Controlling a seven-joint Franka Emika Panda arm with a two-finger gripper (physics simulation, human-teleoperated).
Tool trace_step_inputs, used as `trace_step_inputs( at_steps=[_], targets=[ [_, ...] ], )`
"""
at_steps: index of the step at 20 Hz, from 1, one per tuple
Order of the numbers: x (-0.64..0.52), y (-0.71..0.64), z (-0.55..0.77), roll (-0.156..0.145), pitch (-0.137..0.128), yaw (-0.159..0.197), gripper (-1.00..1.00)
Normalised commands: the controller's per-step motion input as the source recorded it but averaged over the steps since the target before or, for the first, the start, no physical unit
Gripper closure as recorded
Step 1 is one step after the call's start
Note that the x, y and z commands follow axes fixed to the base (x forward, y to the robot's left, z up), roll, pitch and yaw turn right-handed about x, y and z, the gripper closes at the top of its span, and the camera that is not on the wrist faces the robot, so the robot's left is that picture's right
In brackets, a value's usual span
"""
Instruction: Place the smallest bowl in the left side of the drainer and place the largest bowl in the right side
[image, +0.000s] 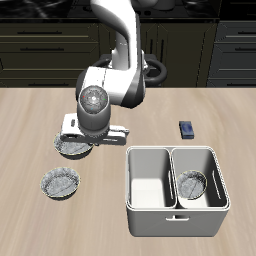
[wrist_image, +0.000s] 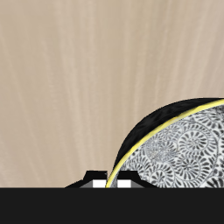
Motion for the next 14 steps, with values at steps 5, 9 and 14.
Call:
trace_step_inputs(
  at_steps=[5, 9, 14],
  targets=[
    [-0.02, 0.12, 0.25, 0.017, -0.029, -0.005, 1.0],
    [0.01, 0.18, 0.34, 0.036, -0.055, 0.0, 1.0],
    [-0.03, 0.33, 0.57, 0.054, -0.072, -0.017, 1.0]
  ],
)
